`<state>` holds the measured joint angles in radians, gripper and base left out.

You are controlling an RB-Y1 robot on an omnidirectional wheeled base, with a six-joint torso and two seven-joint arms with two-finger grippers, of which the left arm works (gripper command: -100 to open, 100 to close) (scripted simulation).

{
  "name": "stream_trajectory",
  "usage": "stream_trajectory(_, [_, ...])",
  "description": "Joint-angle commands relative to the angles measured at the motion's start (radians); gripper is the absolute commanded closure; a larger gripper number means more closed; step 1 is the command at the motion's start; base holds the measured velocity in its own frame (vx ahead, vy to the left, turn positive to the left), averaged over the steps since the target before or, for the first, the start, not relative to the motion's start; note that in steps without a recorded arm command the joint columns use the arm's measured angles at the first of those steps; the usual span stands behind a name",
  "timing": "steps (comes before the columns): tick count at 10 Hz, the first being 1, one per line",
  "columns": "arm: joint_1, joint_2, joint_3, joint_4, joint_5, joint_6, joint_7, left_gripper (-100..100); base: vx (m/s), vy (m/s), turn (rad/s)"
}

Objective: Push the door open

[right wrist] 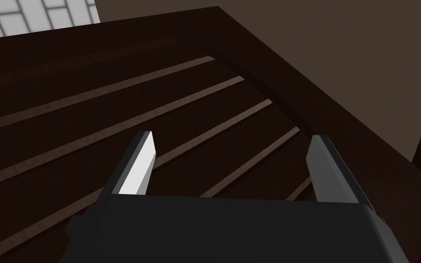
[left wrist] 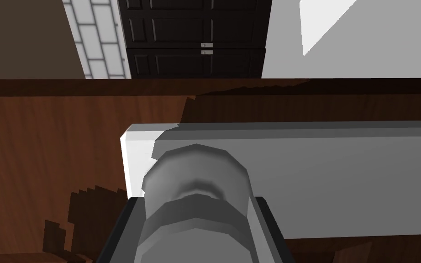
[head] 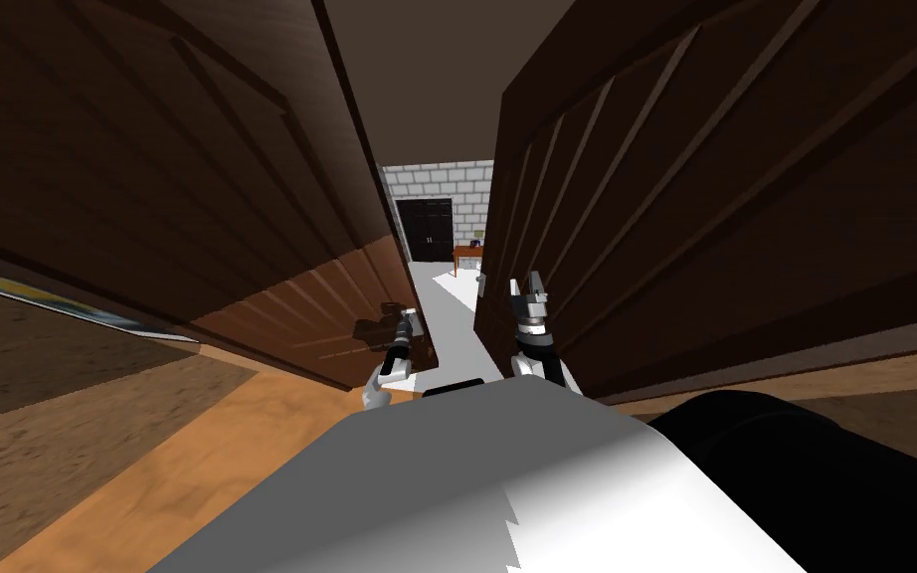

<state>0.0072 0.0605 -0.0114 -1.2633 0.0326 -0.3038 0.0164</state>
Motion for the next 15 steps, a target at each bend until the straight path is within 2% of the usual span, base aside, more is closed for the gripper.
stream_trajectory(1, [-0.014,0.007,0.008,0.001,0.015,-0.003,-0.019,100,0.187,0.008,0.167])
stream_trajectory(5, [-0.050,0.006,-0.005,0.040,0.060,-0.011,-0.074,100,0.213,0.032,0.248])
stream_trajectory(6, [-0.040,0.008,-0.006,0.025,0.053,-0.002,-0.065,-100,-0.024,-0.039,0.088])
stream_trajectory(10, [-0.033,0.002,-0.007,0.010,0.055,0.008,-0.067,-100,-0.197,-0.105,0.021])
stream_trajectory(13, [-0.026,-0.018,-0.010,-0.006,0.056,0.019,-0.069,-100,-0.228,-0.115,0.040])
stream_trajectory(15, [-0.031,-0.008,-0.007,0.003,0.055,0.013,-0.070,-100,-0.009,-0.032,-0.002])
